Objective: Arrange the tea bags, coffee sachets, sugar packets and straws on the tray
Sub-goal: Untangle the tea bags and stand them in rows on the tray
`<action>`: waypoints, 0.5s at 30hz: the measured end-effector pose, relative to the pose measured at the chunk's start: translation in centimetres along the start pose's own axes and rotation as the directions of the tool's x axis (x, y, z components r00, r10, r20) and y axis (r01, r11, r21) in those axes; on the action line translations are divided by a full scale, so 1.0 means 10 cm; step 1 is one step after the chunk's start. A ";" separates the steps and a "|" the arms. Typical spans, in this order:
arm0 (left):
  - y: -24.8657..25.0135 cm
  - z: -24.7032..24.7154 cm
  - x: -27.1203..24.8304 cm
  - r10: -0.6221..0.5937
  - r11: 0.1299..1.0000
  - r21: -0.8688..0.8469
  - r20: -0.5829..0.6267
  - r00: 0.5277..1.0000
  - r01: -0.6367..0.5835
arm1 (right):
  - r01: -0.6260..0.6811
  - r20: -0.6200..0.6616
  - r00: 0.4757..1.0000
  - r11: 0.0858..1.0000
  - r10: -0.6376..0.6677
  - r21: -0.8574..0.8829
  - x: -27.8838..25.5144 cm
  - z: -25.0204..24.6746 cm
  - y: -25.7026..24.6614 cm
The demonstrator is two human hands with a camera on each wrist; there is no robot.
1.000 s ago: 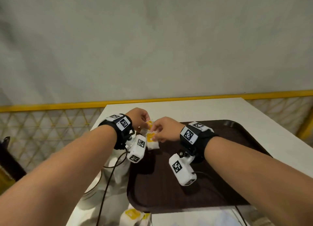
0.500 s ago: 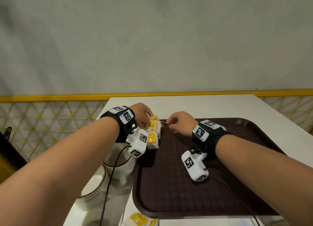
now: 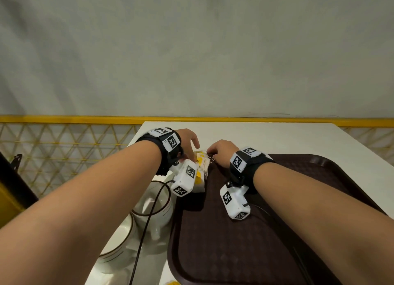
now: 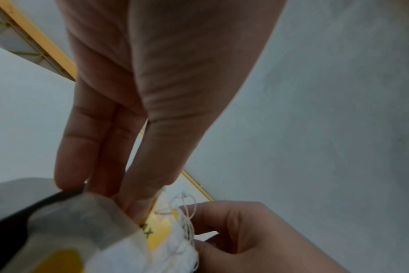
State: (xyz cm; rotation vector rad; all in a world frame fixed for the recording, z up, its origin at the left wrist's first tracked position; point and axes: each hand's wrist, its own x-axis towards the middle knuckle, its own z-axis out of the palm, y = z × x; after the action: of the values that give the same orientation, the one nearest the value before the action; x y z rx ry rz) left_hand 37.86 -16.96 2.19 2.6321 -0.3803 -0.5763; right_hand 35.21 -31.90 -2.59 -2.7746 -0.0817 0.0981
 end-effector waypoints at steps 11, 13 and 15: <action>-0.04 0.03 -0.02 0.032 0.997 -0.069 0.032 0.999 -0.029 | 0.030 -0.019 0.999 0.997 -0.029 0.065 -0.03 0.00 0.11; -0.04 0.05 -0.03 0.032 0.996 -0.086 0.044 0.999 -0.028 | 0.039 -0.005 0.999 0.997 -0.039 0.067 -0.07 0.00 0.12; -0.04 0.07 -0.05 0.026 0.995 -0.100 0.051 0.998 -0.021 | 0.046 0.008 0.999 0.997 -0.046 0.068 -0.11 -0.02 0.12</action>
State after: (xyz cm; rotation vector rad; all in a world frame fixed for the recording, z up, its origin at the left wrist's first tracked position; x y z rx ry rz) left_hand 37.23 -16.65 1.59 2.5186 -0.3879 -0.6406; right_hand 34.17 -33.17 -2.81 -2.7027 -0.1421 0.1007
